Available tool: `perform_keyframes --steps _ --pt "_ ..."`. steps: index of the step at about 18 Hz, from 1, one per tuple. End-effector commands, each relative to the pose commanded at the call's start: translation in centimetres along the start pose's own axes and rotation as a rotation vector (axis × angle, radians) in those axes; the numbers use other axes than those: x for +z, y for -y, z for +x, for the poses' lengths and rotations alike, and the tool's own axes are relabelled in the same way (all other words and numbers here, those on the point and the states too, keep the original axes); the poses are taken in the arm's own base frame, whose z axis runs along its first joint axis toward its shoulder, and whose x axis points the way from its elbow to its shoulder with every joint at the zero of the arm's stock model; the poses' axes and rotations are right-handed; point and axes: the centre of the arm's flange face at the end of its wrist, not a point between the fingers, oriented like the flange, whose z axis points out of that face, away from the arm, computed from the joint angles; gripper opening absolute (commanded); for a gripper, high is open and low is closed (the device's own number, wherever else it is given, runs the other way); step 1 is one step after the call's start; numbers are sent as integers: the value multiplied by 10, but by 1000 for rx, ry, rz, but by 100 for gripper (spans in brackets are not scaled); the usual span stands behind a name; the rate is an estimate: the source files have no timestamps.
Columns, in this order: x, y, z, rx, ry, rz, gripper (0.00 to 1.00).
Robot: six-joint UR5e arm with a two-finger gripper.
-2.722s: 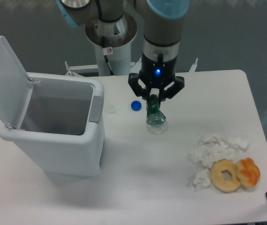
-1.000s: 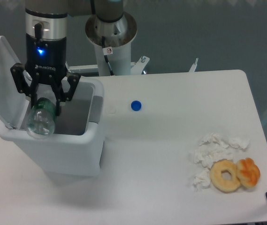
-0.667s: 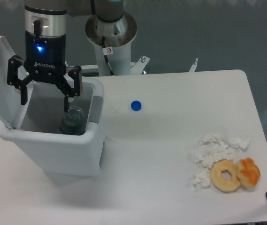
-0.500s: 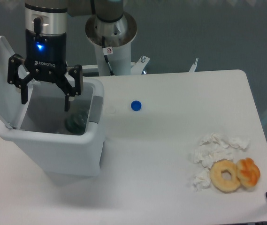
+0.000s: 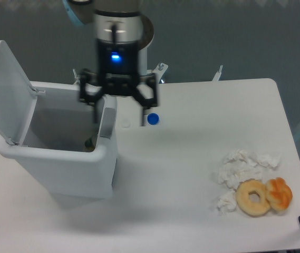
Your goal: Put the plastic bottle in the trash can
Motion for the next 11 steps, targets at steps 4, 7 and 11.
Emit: perform_keyframes --steps 4,7,11 --pt "33 -33 -44 59 -7 -70 100" --pt "71 -56 -84 176 -46 -164 100" --pt "110 -79 -115 326 -22 -316 100"
